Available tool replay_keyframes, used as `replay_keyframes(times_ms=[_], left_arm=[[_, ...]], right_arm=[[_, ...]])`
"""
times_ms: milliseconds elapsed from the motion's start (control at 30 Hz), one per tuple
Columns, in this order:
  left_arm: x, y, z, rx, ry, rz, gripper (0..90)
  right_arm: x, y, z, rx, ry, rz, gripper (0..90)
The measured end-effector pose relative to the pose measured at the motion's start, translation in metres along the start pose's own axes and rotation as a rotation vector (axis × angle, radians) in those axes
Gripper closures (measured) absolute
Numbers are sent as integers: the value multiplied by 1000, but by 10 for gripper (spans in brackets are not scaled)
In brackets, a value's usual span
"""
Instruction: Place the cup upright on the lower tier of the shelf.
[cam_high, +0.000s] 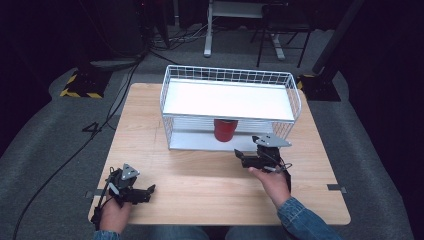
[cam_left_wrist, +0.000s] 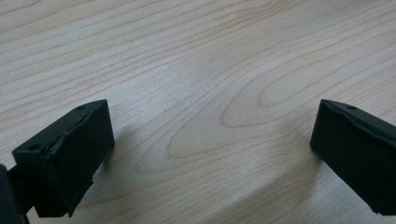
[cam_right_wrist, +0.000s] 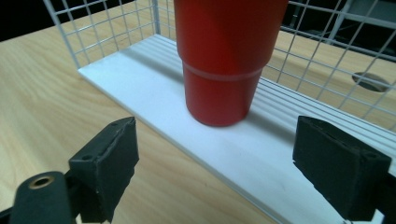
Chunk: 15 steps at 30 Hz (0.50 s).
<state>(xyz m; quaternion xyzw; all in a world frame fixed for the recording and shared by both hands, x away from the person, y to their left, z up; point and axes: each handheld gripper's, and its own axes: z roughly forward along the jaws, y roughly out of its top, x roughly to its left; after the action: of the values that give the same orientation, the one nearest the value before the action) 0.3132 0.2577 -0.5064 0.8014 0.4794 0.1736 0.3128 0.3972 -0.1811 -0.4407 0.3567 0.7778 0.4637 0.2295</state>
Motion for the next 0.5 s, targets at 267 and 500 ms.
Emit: replay_keyframes(times_ms=[267, 500], left_arm=[[0, 0, 0, 0, 0, 0, 1], [0, 0, 0, 0, -1, 0, 1]], right_arm=[[-15, -8, -37, -13, -3, 14, 149], [-30, -20, -66, -10, -20, 57, 156]])
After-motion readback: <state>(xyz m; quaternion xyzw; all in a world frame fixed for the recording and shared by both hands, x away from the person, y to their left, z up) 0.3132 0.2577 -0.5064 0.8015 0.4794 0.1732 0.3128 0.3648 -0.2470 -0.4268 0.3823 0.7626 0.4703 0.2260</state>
